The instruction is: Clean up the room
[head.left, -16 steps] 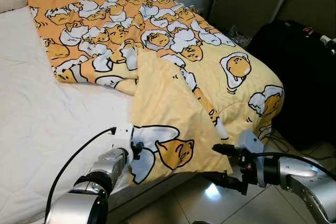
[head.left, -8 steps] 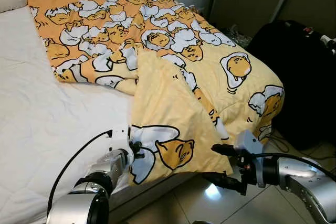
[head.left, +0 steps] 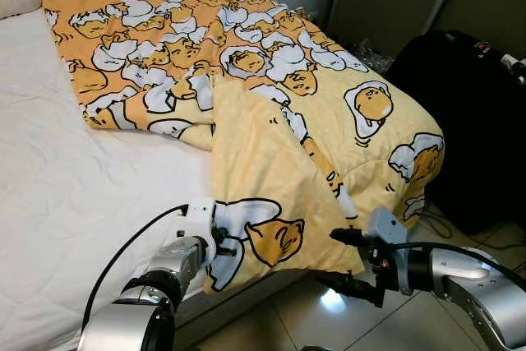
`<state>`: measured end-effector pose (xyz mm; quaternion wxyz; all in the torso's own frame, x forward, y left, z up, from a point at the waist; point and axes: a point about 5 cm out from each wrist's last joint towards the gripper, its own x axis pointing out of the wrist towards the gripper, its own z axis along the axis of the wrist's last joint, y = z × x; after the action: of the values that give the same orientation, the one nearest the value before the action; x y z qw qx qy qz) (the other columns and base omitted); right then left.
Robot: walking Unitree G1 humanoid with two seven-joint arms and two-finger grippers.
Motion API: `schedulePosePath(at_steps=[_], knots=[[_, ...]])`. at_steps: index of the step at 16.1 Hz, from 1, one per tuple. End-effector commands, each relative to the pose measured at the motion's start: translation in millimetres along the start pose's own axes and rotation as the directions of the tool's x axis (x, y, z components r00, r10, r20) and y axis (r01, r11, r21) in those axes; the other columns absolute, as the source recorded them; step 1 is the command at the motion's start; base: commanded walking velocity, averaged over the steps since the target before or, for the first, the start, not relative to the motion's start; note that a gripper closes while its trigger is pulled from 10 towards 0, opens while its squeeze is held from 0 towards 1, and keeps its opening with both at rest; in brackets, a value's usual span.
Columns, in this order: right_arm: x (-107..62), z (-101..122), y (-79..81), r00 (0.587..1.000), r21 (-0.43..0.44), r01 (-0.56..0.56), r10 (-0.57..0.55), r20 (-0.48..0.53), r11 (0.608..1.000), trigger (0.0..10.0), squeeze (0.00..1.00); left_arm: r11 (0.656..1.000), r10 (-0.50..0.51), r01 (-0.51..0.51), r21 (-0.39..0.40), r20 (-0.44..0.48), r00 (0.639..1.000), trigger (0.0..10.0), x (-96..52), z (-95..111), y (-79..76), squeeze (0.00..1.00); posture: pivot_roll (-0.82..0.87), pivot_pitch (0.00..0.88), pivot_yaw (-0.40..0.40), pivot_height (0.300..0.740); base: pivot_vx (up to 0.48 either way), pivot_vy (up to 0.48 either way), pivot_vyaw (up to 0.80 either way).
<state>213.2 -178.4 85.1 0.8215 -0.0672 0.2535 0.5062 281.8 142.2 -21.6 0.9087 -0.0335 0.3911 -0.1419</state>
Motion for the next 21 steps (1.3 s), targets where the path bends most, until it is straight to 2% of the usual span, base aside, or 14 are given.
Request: schedulePosePath(at_steps=[1,2,3,4,6,7,9,10,11,12,13,14,18,21], knots=[[-1.0,2,-7.0,0.999,-0.027,0.05,-0.051,-0.013,0.998,10.0,0.75,0.993,-0.073,0.079,0.093,-0.067,0.995,0.0,-0.2,-12,-5.7,0.0,-0.23,0.0,-0.029,0.74,0.0,0.0,0.0],[-1.5,-1,-13.7,0.993,-0.037,0.108,-0.109,-0.032,0.993,10.0,0.75,0.94,-0.154,0.192,0.282,-0.152,0.976,0.0,-4.5,-23,-3.1,0.0,-0.22,0.0,-0.027,0.74,0.0,0.0,0.0],[-1.7,-3,-17.4,0.99,-0.039,0.136,-0.137,-0.039,0.99,10.0,0.75,0.864,-0.222,0.306,0.399,-0.244,0.944,0.0,-12.4,-36,4.5,0.0,-0.22,0.0,-0.024,0.74,0.0,0.0,0.0],[-1.4,-3,-17.7,0.99,-0.041,0.136,-0.137,-0.038,0.99,10.0,0.72,0.841,-0.254,0.351,0.411,-0.273,0.928,0.0,-17.2,-42,9.3,0.0,-0.22,0.0,-0.023,0.74,0.0,0.0,0.0],[-0.7,-3,-17.1,0.99,-0.04,0.134,-0.135,-0.037,0.99,10.0,0.66,0.821,-0.308,0.413,0.394,-0.303,0.902,0.0,-28.2,-54,18.5,0.0,-0.22,0.0,-0.023,0.74,0.0,0.0,0.0],[1.2,-5,-14.6,0.991,-0.036,0.125,-0.127,-0.041,0.991,10.0,0.66,0.805,-0.348,0.468,0.365,-0.348,0.87,0.0,-43.3,-71,26.3,0.0,-0.2,0.0,-0.025,0.74,0.0,0.0,0.0],[5.6,-7,-12.2,0.993,-0.037,0.11,-0.112,-0.046,0.993,10.0,0.65,0.825,-0.388,0.49,0.28,-0.35,0.853,0.0,-61.1,-84,31.0,0.0,-0.18,0.0,-0.032,0.74,0.0,0.0,0.0],[7.7,-6,-12.0,0.993,-0.038,0.105,-0.107,-0.043,0.994,10.0,0.65,0.832,-0.372,0.472,0.291,-0.339,0.864,0.0,-65.4,-83,34.1,0.0,-0.18,0.0,-0.034,0.74,0.0,0.0,0.0],[9.1,-5,-12.2,0.994,-0.041,0.103,-0.105,-0.04,0.994,10.0,0.65,0.857,-0.318,0.409,0.315,-0.302,0.899,10.0,-64.6,-79,38.0,0.0,-0.18,0.0,-0.036,0.74,0.0,0.0,0.0],[9.6,-4,-12.5,0.994,-0.044,0.102,-0.104,-0.038,0.994,10.0,0.65,0.876,-0.306,0.383,0.293,-0.275,0.911,10.0,-63.0,-76,39.4,0.0,-0.18,0.0,-0.036,0.74,0.0,0.0,0.0],[10.0,-2,-13.2,0.994,-0.048,0.102,-0.103,-0.035,0.994,10.0,0.64,0.889,-0.297,0.349,0.298,-0.206,0.933,10.0,-61.6,-65,41.1,0.0,-0.18,0.0,-0.035,0.74,0.0,0.0,0.0],[9.2,-1,-15.0,0.994,-0.051,0.103,-0.105,-0.034,0.993,10.0,0.64,0.896,-0.294,0.326,0.3,-0.148,0.944,10.0,-64.1,-52,41.6,1.0,-0.19,0.0,-0.032,0.74,0.0,0.0,0.0],[4.6,0,-17.0,0.993,-0.053,0.113,-0.115,-0.035,0.992,10.0,0.65,0.89,-0.35,0.358,0.284,-0.08,0.933,10.0,-68.8,-21,41.4,1.0,-0.2,0.0,-0.029,0.74,0.0,0.0,0.0],[5.9,0,-17.8,0.992,-0.052,0.117,-0.119,-0.034,0.992,10.0,0.65,0.931,-0.293,0.269,0.246,0.063,0.954,10.0,-58.4,12,44.6,1.0,-0.2,0.0,-0.037,0.74,0.0,0.0,0.0]])
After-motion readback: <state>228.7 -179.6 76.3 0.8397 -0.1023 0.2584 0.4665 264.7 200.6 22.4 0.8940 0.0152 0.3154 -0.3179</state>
